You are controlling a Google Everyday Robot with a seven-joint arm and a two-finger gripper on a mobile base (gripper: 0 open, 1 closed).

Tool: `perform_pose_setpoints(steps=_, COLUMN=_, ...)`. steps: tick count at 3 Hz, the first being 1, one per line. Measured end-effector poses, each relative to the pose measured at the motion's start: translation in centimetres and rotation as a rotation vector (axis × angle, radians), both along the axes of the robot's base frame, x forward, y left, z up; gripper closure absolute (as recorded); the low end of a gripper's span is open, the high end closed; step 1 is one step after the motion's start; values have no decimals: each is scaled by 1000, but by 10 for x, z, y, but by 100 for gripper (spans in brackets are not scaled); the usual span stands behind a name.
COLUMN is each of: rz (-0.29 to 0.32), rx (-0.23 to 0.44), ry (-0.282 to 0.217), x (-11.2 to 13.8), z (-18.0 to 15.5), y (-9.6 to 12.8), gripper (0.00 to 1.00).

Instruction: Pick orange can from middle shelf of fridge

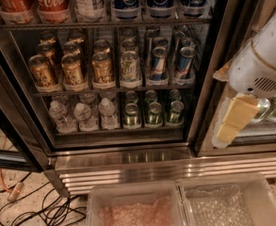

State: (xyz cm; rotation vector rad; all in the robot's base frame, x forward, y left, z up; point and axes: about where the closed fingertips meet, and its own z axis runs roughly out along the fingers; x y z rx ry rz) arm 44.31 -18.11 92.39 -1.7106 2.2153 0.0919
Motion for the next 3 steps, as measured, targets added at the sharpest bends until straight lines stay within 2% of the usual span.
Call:
perform_pose_setpoints(steps=1, rz=-2, rx=91, ry=42, x=-2, z=-44, y=39, gripper=0)
perform_pose_setpoints(steps=2, rz=-11, rx=221, ry=84, x=-14, z=-90, y=93, gripper=0)
perform_pose_setpoints(steps=3, rz=-19, rx=259, ry=62, x=-11, z=-98, y=111, gripper=0)
